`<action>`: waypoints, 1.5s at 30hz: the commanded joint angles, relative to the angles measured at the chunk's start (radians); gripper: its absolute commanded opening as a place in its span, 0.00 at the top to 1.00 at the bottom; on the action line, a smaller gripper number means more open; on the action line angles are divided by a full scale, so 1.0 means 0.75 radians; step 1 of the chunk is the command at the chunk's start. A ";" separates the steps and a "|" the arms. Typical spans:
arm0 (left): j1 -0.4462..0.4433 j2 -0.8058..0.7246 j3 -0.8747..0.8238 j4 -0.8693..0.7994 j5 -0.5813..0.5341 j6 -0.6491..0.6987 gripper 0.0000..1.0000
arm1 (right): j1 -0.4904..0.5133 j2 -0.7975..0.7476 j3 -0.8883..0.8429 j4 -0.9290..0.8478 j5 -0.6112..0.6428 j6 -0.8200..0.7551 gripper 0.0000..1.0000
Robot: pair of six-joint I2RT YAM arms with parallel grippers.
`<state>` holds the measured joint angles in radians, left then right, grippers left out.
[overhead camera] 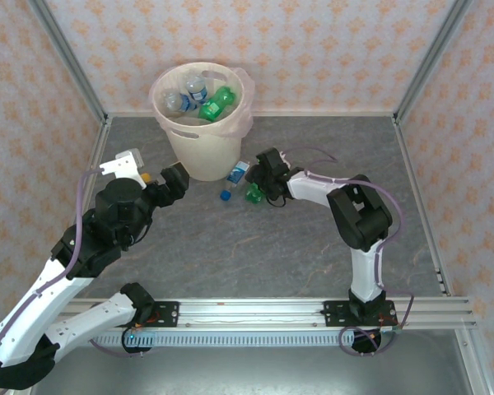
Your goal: Put the plastic bottles in the bin
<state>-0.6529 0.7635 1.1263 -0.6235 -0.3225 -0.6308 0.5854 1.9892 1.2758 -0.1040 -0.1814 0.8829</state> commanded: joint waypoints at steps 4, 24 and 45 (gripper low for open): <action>-0.003 0.009 0.045 -0.040 -0.044 -0.006 0.01 | -0.009 0.042 0.056 -0.049 0.010 -0.022 0.35; -0.003 0.057 0.177 -0.031 -0.148 0.094 0.01 | -0.009 -0.547 0.003 -0.160 0.301 -0.184 0.40; -0.003 0.125 0.267 -0.025 -0.167 0.166 0.01 | 0.158 -0.273 0.989 -0.241 0.231 -0.463 0.41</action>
<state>-0.6529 0.8646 1.2972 -0.6319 -0.4274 -0.5274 0.6933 1.7050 1.9266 -0.2363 0.0029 0.5697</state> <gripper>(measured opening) 0.990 0.592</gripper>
